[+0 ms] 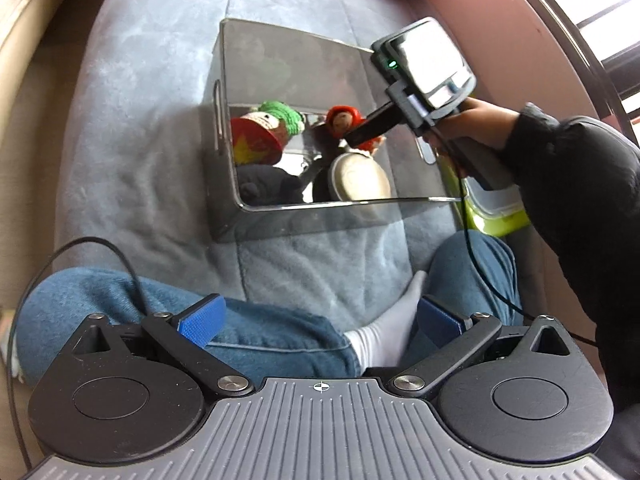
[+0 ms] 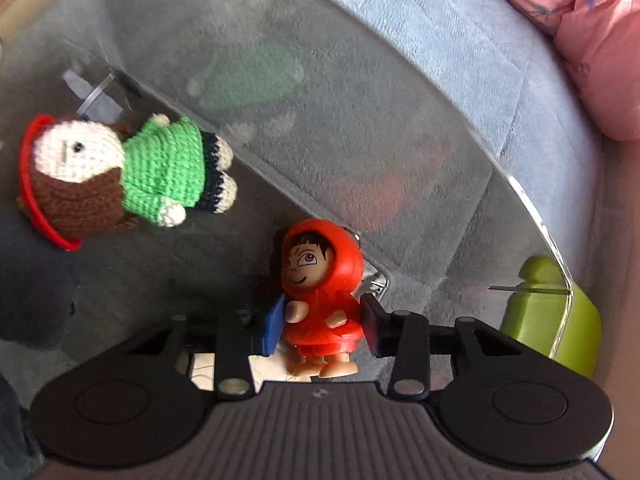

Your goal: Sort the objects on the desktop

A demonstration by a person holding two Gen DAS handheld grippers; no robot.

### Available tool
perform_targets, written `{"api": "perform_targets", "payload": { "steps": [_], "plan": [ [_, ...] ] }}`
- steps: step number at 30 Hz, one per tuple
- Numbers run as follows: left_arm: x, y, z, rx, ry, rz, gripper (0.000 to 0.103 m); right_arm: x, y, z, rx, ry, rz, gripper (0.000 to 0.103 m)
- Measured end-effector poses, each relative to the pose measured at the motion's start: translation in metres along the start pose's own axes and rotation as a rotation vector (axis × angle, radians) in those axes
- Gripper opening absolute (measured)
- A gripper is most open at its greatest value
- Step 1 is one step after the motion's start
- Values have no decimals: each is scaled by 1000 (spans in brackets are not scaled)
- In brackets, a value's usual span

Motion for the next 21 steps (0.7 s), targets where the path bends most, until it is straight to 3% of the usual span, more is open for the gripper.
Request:
{"api": "perform_targets", "payload": {
  "steps": [1,3,5,7,10,15,18,21],
  "plan": [
    [0,-2,-1,4,-5,6,103,0,1,0,-15,-13,0,44],
    [1,-4,-3,3,-16,16,103,0,-1,1,-22,-33,21,54],
    [2,-7,-5,0,-26,26,103,2,10,-1,-29,-81,34,87],
    [3,-9,-6,-2,-37,35,103,4,26,8,-117,-83,40,93],
    [3,-11,-3,-1,-14,36,103,5,42,30,-246,-73,56,93],
    [6,-8,-2,-18,-24,36,103,-10,40,63,-614,-378,145,89],
    [5,-9,0,-9,-4,35,103,-11,39,94,-741,-387,234,90],
    [7,-9,-1,-19,-13,43,103,-17,25,108,-719,-413,246,86]
  ]
}}
Point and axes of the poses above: each gripper's, at about its wrist camera, not at the fingertips, and y roughly against the way its jaws point, z to its left, x to its underside, the point moved 8 cm from there along -y, roughly the way its jaws point, and after that the axes turned 1 degree about x, right-handed, at the moved point
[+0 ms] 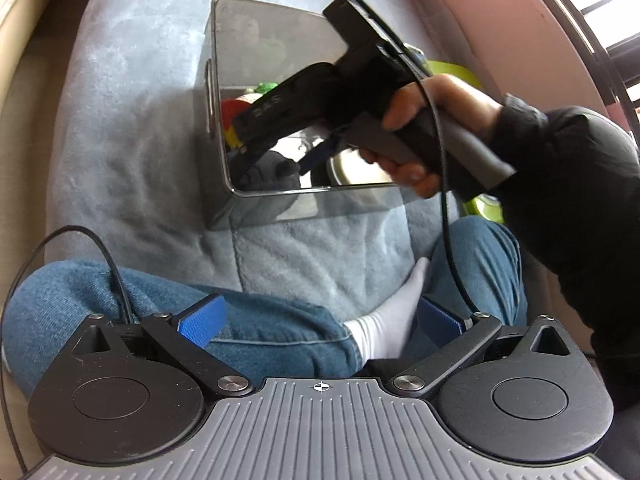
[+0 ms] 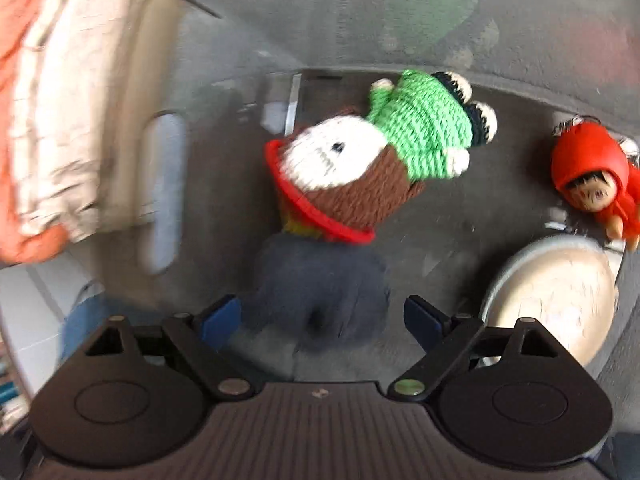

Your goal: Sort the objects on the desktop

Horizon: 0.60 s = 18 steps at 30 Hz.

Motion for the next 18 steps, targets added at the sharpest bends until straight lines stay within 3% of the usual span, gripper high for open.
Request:
{"api": "perform_targets", "payload": {
  "steps": [3,6,7,10,12,14,16,18],
  "plan": [
    [4,4,-1,-5,-34,3,103,5,2,1,-6,-10,48,78],
    [2,0,6,-1,-2,6,103,9,16,-2,7,-14,91,71],
    [1,-2,8,2,9,6,103,10,23,-4,-15,-23,98,75],
    [-1,-4,7,10,5,13,103,3,61,-1,-21,28,-45,83],
    [-1,-5,5,12,-4,14,103,-6,89,1,64,79,-195,83],
    [-1,-6,4,13,-8,13,103,-12,100,9,221,195,-286,83],
    [0,-5,6,12,-3,13,103,-19,91,15,293,223,-275,77],
    [2,-5,11,4,11,15,103,-23,76,7,168,1,-237,70]
  ]
}}
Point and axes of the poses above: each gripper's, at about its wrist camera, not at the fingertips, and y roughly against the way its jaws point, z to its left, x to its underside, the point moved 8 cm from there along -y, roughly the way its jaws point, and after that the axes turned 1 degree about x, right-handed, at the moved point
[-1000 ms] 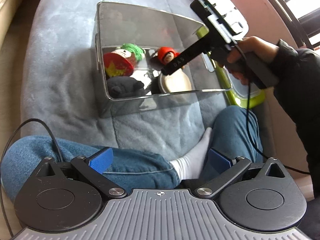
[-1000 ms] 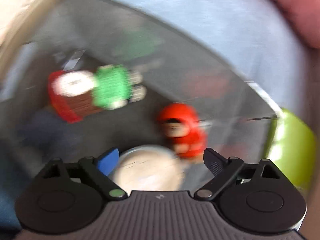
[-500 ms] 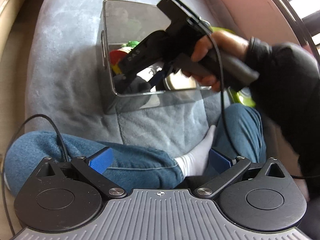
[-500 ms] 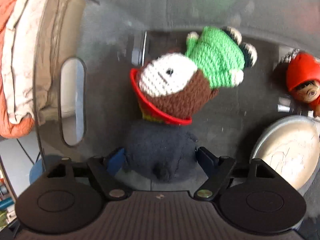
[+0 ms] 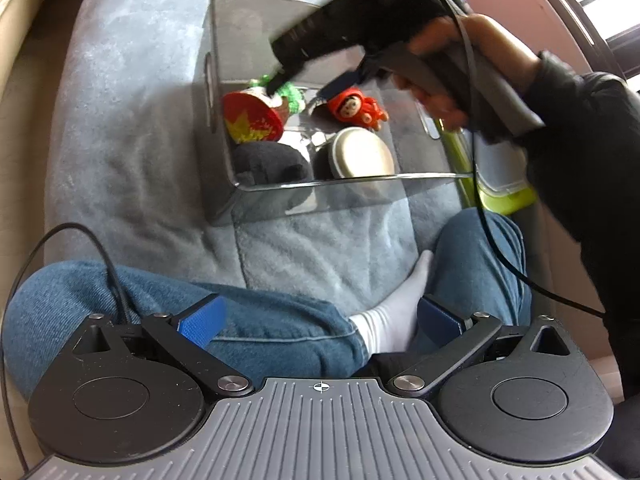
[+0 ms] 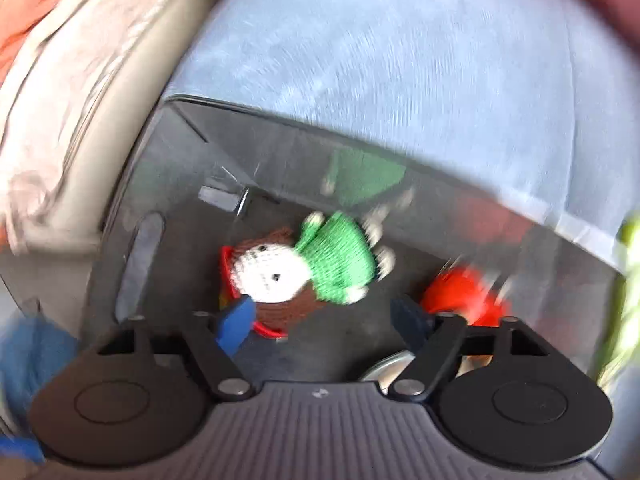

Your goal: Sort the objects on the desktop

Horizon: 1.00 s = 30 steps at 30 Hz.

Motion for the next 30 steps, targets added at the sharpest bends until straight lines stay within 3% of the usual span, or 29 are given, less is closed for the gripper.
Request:
{"api": "perform_targets", "payload": {
  "steps": [2,4,7,8,10,17,21,24,26,28,30],
  "plan": [
    [1,0,6,-8,19,2,103,0,-13,-13,-152,-334,35,72],
    [1,0,10,-14,32,2,103,8,-34,-26,-232,-601,75,71],
    [1,1,12,-11,36,-1,103,10,-55,-29,-239,-707,75,72],
    [1,2,12,-10,35,-2,103,10,-57,-28,-270,-735,71,64],
    [2,2,12,-4,33,-3,103,13,-57,-29,-336,-819,52,63],
    [1,-9,9,12,29,22,103,59,-26,-61,-491,-1435,-157,63],
    [6,-3,4,1,-4,15,103,56,-45,-46,-585,-1493,-97,66],
    [8,1,11,-22,13,5,103,51,-46,-34,-647,-1454,-50,79],
    [9,2,18,-24,40,0,103,48,-28,-35,-622,-1345,-37,86],
    [8,0,22,-12,64,-2,103,44,-5,-36,-616,-1194,-9,86],
    [5,-4,20,9,71,-1,103,30,21,-29,-620,-873,40,94]
  ]
}}
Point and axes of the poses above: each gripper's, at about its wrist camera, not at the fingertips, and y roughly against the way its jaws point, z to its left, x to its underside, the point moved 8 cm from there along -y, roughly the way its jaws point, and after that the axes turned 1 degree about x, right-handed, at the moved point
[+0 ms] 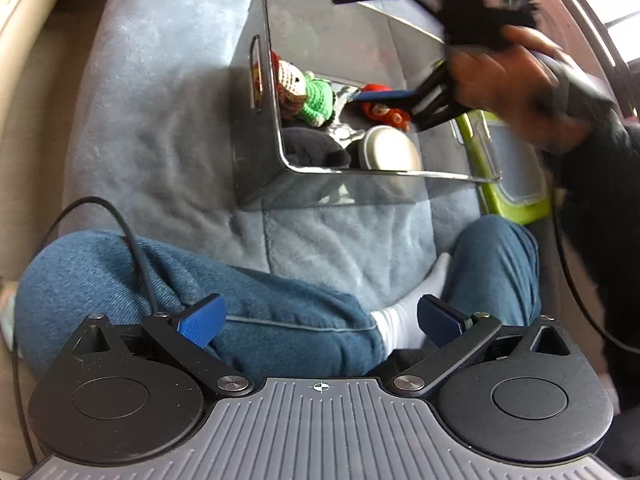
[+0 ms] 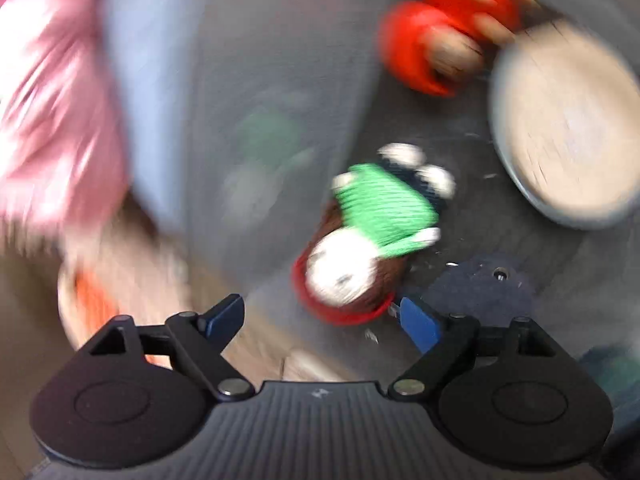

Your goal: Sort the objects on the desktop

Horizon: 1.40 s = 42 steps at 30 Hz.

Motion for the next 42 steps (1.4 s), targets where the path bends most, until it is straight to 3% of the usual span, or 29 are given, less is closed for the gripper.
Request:
{"api": "perform_targets", "payload": {
  "steps": [1,2,4,5,6,8,12,16,21,24,25,26,28,30,32,34,40,42],
  "plan": [
    [-1,-2,-2,10,-1,3,103,2,2,12,70,207,92,99],
    [-3,-4,-6,16,-10,6,103,7,2,14,192,405,137,99],
    [-3,-7,-15,20,-38,10,103,14,7,13,473,758,158,99],
    [-3,-8,-19,22,-55,13,103,13,9,8,626,875,131,99],
    [-2,-8,-22,17,-71,15,103,13,5,3,747,937,105,99],
    [1,-7,-25,3,-101,20,103,8,-4,-8,862,974,97,94],
    [3,-5,-15,-17,-72,19,103,-25,-18,-34,926,935,144,92],
    [0,-3,-4,-20,-22,10,103,-31,-23,-57,1071,1006,174,92],
    [0,-4,-7,-14,-34,15,103,-40,-27,-81,1060,916,184,91],
    [1,-8,-10,-14,-43,26,103,-41,-15,-75,953,836,118,83],
    [2,-9,-11,-13,-43,29,103,-42,-9,-72,902,777,100,70],
    [2,-10,-12,-12,-42,31,103,-43,-2,-68,851,709,85,43],
    [3,-11,-14,-12,-48,34,103,-43,6,-67,767,606,105,17],
    [5,-11,-16,-16,-59,37,103,-41,8,-70,741,574,134,30],
    [6,-11,-17,-22,-63,38,103,-41,10,-73,799,617,96,62],
    [6,-12,-16,-28,-59,40,103,-37,7,-70,856,711,68,63],
    [8,-13,-18,-37,-69,47,103,-29,-19,-58,1011,1002,20,94],
    [8,-13,-17,-43,-70,50,103,-30,-25,-53,1023,1050,23,97]
  ]
}}
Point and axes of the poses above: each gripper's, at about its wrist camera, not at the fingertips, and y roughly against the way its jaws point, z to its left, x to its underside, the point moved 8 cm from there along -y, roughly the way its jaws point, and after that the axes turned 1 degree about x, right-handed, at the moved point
